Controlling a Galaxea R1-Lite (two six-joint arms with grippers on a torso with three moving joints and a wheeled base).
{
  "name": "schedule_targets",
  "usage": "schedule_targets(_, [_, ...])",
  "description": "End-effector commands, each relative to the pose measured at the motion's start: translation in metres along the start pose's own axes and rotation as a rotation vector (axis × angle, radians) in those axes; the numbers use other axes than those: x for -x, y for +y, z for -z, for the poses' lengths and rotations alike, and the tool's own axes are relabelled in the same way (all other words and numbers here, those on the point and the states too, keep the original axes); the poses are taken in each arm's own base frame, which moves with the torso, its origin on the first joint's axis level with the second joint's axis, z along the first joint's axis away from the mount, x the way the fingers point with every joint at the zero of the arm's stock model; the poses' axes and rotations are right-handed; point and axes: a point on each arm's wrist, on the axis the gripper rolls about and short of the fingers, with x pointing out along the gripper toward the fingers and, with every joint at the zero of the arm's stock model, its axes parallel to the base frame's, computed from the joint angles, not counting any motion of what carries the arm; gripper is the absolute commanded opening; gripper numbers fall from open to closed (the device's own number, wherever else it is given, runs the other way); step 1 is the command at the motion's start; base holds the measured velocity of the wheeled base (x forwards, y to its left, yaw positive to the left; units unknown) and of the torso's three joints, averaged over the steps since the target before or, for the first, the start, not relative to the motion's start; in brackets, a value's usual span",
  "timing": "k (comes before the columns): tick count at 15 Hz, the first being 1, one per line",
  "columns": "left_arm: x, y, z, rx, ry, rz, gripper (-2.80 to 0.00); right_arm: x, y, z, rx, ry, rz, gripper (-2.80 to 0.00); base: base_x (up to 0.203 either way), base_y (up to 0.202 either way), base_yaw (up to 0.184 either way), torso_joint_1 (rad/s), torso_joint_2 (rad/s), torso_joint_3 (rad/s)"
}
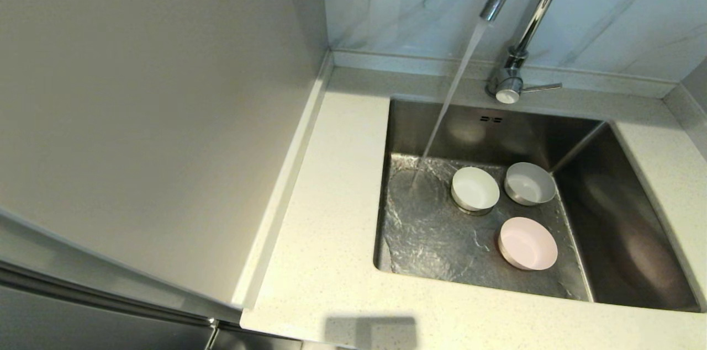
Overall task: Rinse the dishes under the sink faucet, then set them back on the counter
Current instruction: Wait for the water to rinse the bowl
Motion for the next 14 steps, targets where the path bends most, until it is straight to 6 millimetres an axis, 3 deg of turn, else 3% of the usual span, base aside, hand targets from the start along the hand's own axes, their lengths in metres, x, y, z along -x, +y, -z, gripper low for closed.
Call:
schedule_targets(1, [0.0002, 0.0, 0.0, 0.0, -0.003, -0.001, -2.8, -0.0003, 0.0, -0.0001, 0.0, 0.004, 0.0, -2.8, 0.0, 0.0, 0.0, 0.0, 0.0, 0.0])
schedule_targets(14, [0.0002, 0.0, 0.0, 0.0, -0.003, -0.001, -2.8, -0.0003, 0.0, -0.0001, 0.0, 0.004, 0.0, -2.8, 0.0, 0.0, 0.0, 0.0, 0.0, 0.0])
